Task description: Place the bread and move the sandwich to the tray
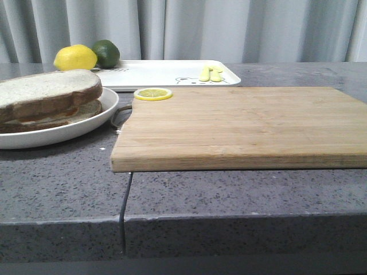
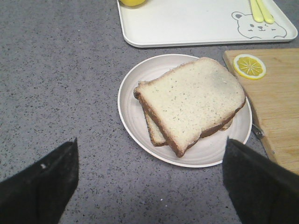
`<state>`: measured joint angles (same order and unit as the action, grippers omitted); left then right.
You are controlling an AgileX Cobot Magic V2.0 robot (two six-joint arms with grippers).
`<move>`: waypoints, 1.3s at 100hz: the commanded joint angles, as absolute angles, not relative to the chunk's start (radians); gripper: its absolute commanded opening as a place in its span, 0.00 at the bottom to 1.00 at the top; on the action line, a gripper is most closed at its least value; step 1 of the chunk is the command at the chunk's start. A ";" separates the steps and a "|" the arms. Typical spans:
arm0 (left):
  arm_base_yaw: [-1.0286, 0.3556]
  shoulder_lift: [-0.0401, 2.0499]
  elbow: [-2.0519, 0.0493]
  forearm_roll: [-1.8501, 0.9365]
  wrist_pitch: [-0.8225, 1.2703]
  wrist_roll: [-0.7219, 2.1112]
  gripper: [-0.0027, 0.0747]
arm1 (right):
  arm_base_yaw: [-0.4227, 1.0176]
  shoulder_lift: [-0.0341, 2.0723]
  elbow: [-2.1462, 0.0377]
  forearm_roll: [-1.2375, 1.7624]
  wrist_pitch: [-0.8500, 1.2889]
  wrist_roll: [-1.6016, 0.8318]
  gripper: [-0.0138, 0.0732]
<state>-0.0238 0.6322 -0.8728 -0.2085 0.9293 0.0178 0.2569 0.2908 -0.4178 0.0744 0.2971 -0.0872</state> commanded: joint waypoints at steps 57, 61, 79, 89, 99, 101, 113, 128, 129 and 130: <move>-0.029 0.848 -0.906 -0.218 0.814 0.018 0.79 | 0.250 0.295 -0.443 0.068 0.194 -0.086 0.72; -0.029 0.874 -0.906 -0.217 0.800 0.018 0.79 | 0.250 0.295 -0.443 0.068 0.194 -0.086 0.72; -0.029 0.961 -0.906 -0.217 0.741 0.018 0.79 | 0.250 0.295 -0.443 0.068 0.194 -0.086 0.72; -0.029 0.988 -0.906 -0.217 0.723 0.018 0.79 | 0.250 0.295 -0.443 0.068 0.194 -0.086 0.72; -0.029 1.004 -0.906 -0.217 0.723 0.018 0.79 | 0.250 0.295 -0.443 0.068 0.194 -0.086 0.72; -0.029 1.006 -0.906 -0.216 0.721 0.018 0.79 | 0.250 0.295 -0.443 0.068 0.194 -0.086 0.72; -0.029 1.012 -0.906 -0.192 0.715 0.018 0.79 | 0.250 0.295 -0.443 0.068 0.192 -0.086 0.72; -0.029 1.012 -0.906 -0.157 0.702 0.018 0.73 | 0.250 0.295 -0.443 0.068 0.179 -0.086 0.72; -0.029 1.012 -0.906 -0.154 0.702 0.018 0.73 | 0.250 0.295 -0.443 0.068 0.179 -0.086 0.72; -0.029 1.012 -0.906 -0.155 0.702 0.018 0.72 | 0.250 0.295 -0.443 0.068 0.178 -0.086 0.72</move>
